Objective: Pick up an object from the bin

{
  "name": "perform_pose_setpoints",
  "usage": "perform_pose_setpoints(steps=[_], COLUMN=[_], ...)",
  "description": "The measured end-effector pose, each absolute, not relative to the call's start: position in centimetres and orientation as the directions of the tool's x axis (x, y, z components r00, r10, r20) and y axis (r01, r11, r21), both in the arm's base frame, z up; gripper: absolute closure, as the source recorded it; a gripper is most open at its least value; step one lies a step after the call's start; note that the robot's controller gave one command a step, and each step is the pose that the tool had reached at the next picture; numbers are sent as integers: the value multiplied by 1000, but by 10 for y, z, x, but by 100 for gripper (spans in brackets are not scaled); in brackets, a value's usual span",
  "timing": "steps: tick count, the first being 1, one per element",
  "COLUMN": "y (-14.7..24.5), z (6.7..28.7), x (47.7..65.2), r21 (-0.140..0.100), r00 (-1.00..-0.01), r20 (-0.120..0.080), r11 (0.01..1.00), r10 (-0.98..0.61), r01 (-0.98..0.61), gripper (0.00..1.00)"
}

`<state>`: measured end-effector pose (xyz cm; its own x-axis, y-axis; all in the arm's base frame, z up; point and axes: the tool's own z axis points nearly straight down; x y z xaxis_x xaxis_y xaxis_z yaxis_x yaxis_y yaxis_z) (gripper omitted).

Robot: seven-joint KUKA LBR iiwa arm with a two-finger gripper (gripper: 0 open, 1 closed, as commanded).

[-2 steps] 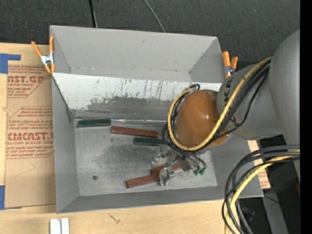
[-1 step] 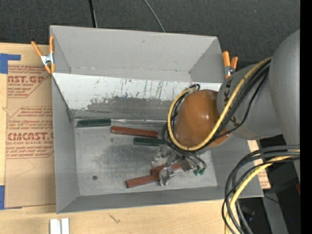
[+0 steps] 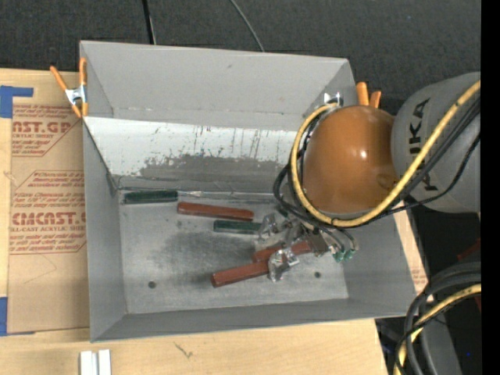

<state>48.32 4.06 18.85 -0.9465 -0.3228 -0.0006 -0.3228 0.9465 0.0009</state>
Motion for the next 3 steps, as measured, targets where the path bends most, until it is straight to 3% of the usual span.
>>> perform_pose_setpoints(steps=[2,3], y=[41,-26], z=[188,323], x=[483,494], r21=[1,-2], r00=[-946,-573], r20=[0,-3], r11=[946,573], r10=[-323,-819], r01=[-323,-819], gripper=[100,100])
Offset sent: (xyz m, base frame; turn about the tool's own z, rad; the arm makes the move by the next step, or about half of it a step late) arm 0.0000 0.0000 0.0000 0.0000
